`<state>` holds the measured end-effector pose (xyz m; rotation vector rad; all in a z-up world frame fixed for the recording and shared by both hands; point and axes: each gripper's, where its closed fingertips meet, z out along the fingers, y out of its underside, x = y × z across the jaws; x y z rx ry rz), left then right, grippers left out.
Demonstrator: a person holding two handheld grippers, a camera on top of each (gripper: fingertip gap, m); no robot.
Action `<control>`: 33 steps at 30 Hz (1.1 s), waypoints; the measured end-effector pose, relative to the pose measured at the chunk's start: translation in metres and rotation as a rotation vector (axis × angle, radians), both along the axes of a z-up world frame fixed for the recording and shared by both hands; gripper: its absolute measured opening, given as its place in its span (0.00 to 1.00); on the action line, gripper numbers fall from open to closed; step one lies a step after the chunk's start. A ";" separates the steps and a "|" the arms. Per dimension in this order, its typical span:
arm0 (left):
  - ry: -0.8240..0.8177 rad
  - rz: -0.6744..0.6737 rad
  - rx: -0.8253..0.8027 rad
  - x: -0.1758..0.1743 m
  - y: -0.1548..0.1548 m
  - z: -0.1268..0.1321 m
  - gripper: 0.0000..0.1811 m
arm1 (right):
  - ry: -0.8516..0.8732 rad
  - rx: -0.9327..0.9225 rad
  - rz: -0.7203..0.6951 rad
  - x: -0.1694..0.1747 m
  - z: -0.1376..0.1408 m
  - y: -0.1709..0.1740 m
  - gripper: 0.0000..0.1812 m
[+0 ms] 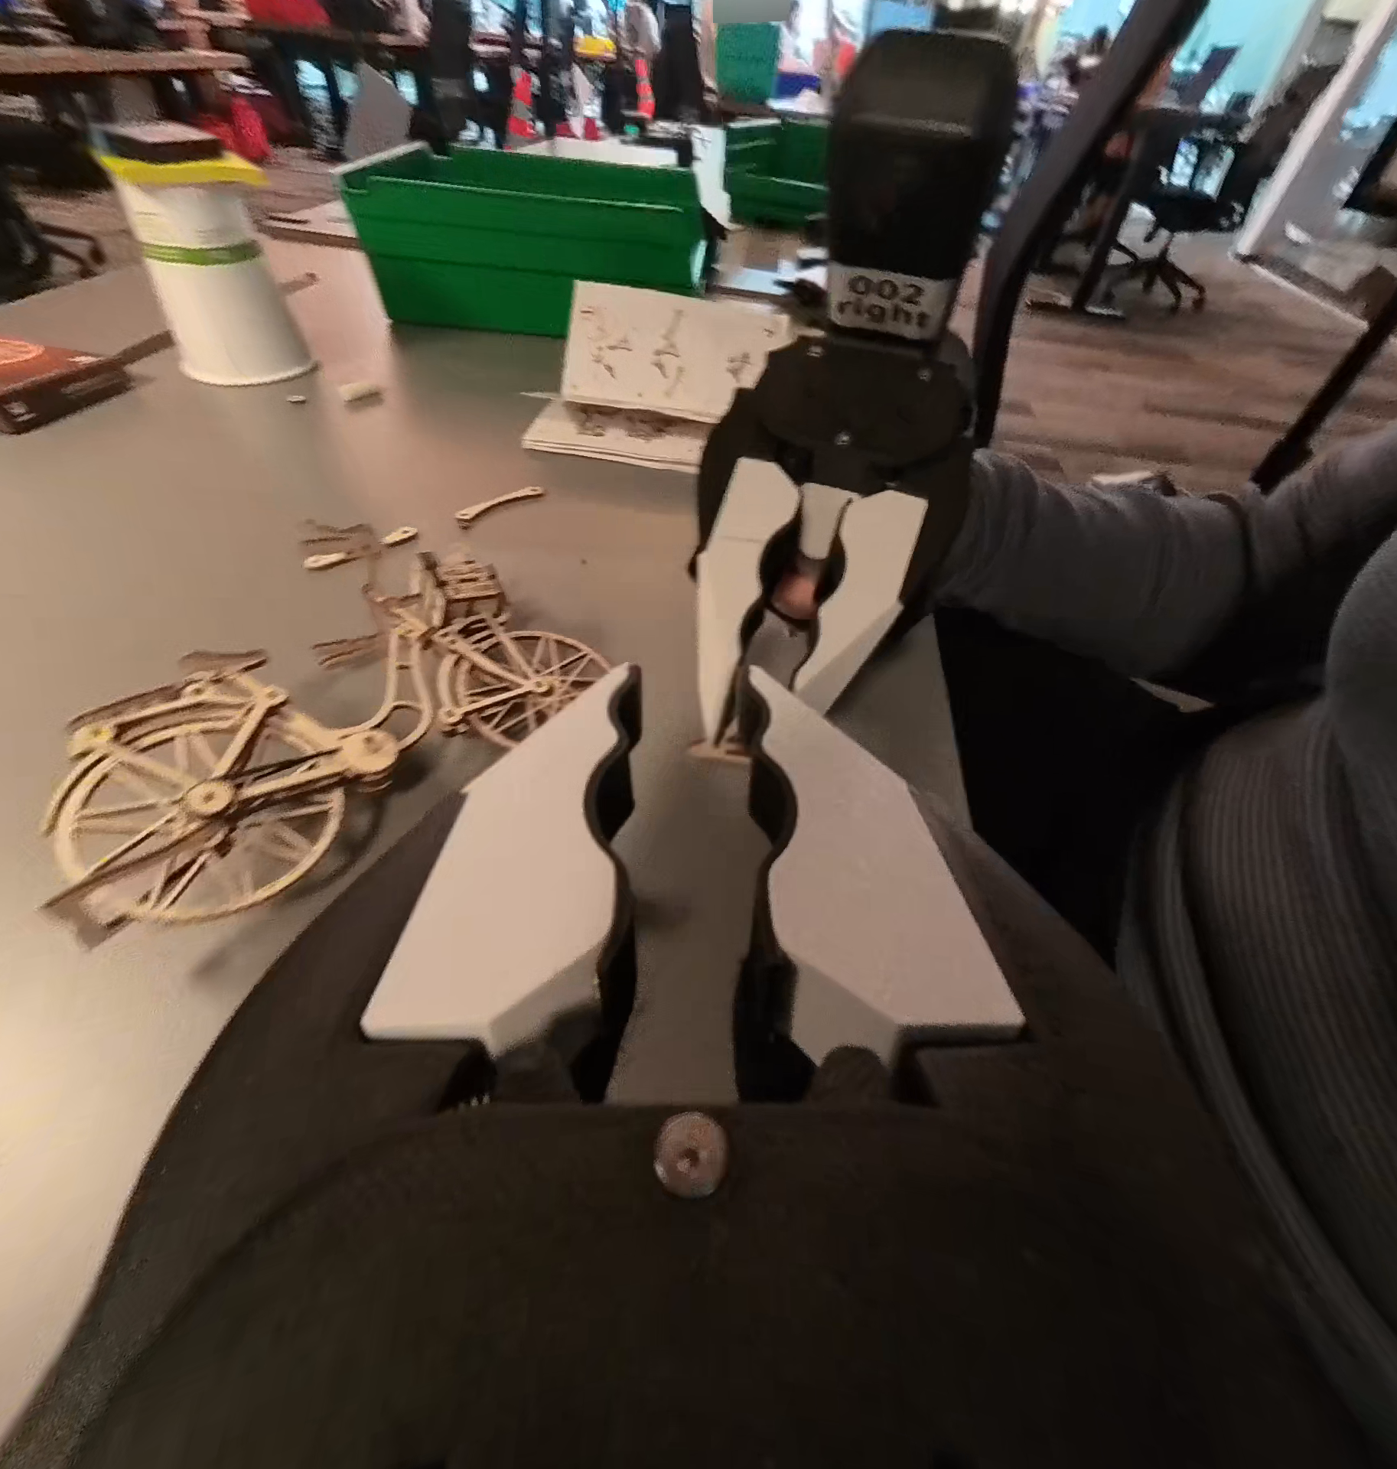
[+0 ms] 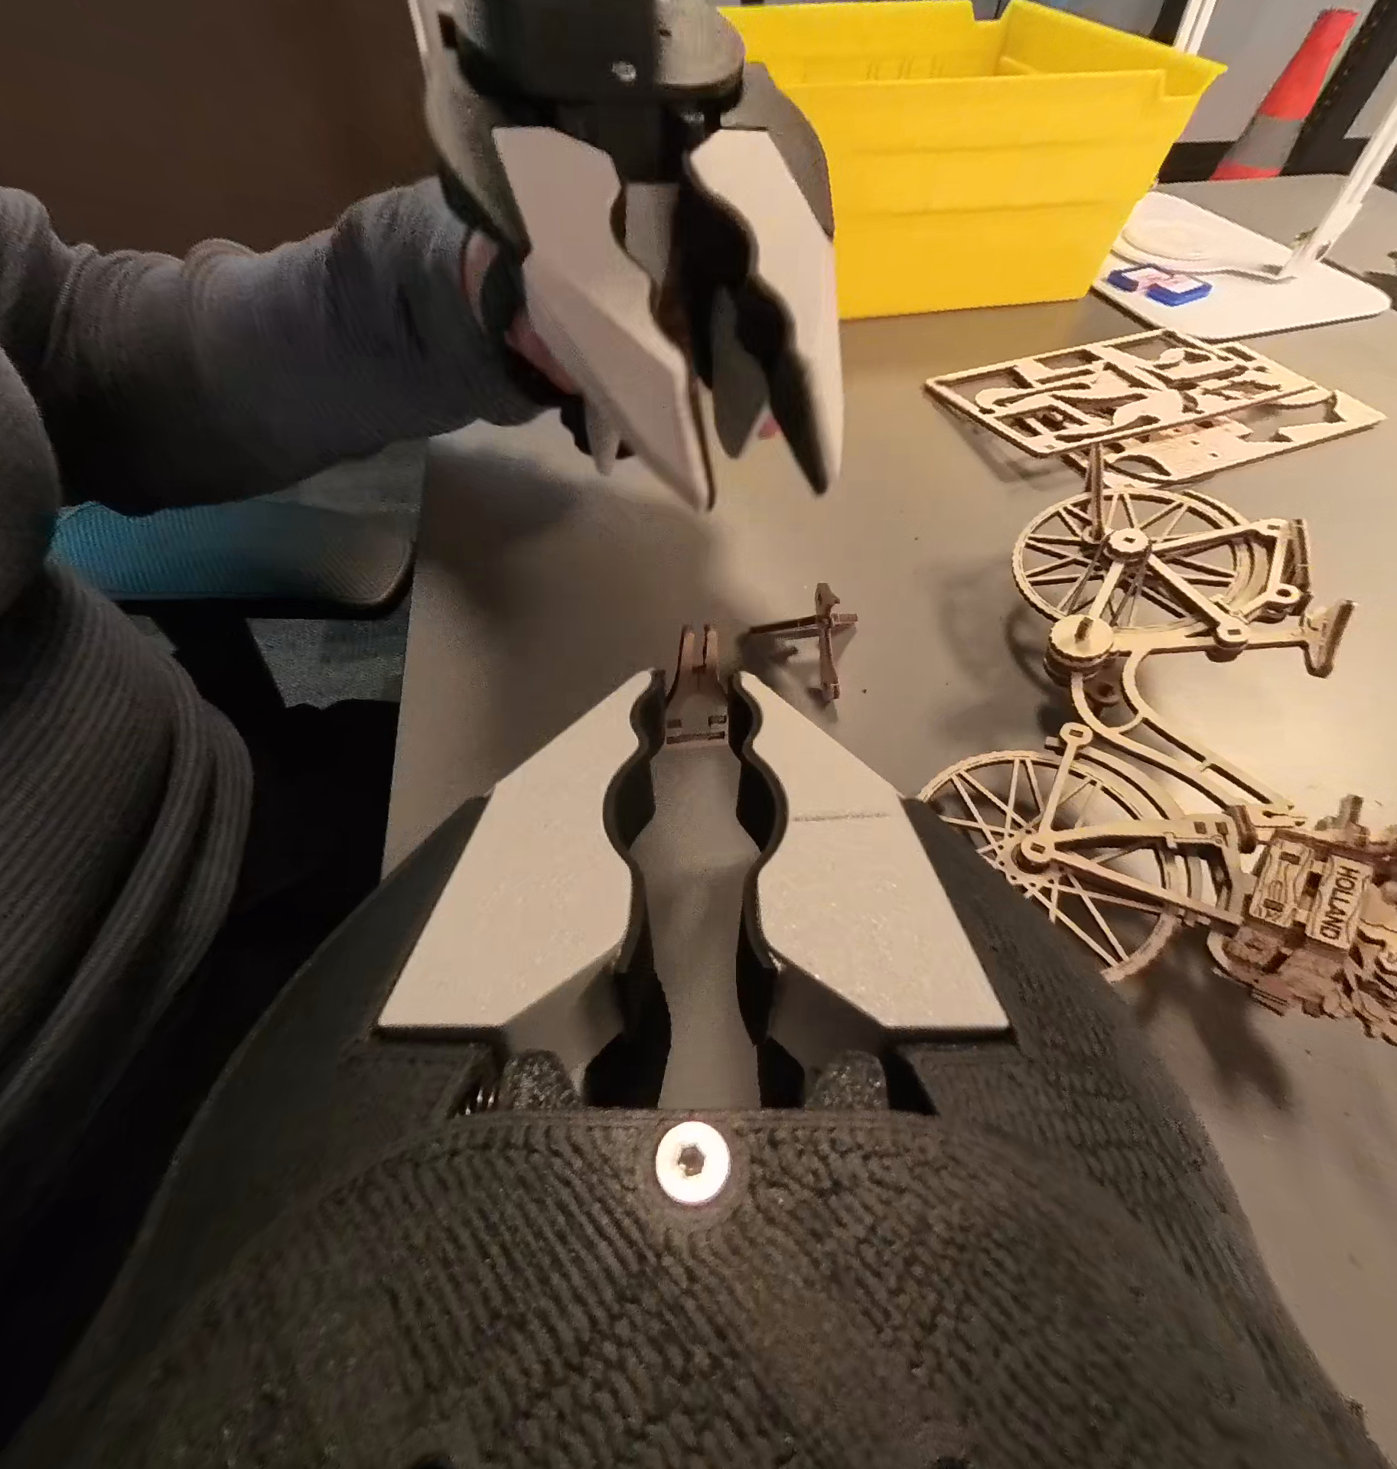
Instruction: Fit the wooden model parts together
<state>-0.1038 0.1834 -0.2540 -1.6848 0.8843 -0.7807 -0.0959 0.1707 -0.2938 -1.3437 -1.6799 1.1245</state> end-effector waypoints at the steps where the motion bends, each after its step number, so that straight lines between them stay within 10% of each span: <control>1: 0.001 0.020 -0.007 -0.008 0.002 -0.002 0.13 | -0.001 0.006 -0.004 0.000 0.000 0.001 0.07; 11: 0.235 0.032 -0.202 -0.037 0.017 -0.053 0.22 | -0.048 0.099 -0.036 -0.002 -0.010 0.010 0.07; 25: 0.400 -0.049 -0.221 -0.028 0.024 -0.081 0.05 | -0.096 0.083 -0.076 -0.007 -0.016 0.021 0.07; 33: -0.092 -0.117 -0.159 -0.021 0.027 -0.019 0.04 | -0.055 -0.040 -0.115 -0.025 -0.008 0.029 0.07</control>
